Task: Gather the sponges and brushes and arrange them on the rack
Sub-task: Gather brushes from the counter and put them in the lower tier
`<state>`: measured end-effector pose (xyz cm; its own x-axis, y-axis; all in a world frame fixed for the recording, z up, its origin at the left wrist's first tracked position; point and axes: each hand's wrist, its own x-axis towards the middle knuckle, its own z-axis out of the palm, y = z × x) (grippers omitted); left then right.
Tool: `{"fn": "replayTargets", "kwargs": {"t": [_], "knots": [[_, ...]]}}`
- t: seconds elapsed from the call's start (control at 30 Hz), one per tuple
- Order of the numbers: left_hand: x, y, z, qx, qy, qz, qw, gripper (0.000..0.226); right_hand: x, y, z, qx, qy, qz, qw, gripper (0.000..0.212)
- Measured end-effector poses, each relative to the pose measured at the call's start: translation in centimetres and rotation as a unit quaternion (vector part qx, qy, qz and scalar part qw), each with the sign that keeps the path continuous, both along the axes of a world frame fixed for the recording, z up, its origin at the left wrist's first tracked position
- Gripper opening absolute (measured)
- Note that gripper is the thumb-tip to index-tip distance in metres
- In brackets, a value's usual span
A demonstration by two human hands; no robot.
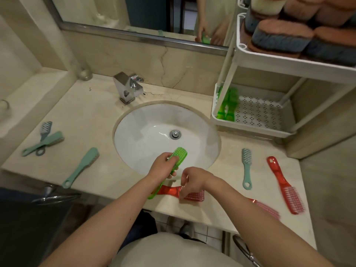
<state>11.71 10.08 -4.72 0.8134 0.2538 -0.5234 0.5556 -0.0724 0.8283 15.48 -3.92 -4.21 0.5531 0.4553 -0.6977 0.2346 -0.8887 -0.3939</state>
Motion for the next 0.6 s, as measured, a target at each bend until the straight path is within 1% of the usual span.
{"fn": "replayTargets", "kwargs": {"t": [0.07,0.13,0.2,0.3,0.4,0.47,0.53,0.6], "knots": [[-0.5,-0.2,0.0,0.005,0.014,0.000,1.000,0.022,-0.5,-0.2,0.1,-0.040,-0.038,0.054,0.997,0.051],[-0.8,-0.4,0.0,0.009,0.024,0.002,1.000,0.023,-1.0,-0.4,0.0,-0.063,-0.084,0.097,0.990,0.053],[-1.0,-0.6,0.1,0.012,0.031,0.003,0.999,0.023,-1.2,-0.7,-0.2,-0.071,-0.114,0.108,0.985,0.048],[-1.0,-0.9,0.2,0.017,0.036,0.001,0.999,0.022,-1.3,-1.0,-0.4,-0.070,-0.122,0.109,0.984,0.040],[-0.6,-1.3,0.3,0.010,0.033,0.008,0.999,0.019,-0.7,-1.5,0.0,-0.027,-0.074,0.052,0.996,0.038],[-0.3,-1.5,0.4,0.010,0.023,0.016,1.000,0.016,0.3,-2.1,1.0,0.045,-0.023,-0.009,0.999,0.035],[0.2,-1.8,0.8,0.030,0.007,0.013,0.999,0.015,1.3,-2.9,2.4,0.122,0.044,-0.078,0.988,0.026],[0.8,-2.2,1.2,0.069,-0.007,-0.002,0.998,0.017,2.3,-4.0,3.6,0.188,0.104,-0.167,0.962,0.025]]}}
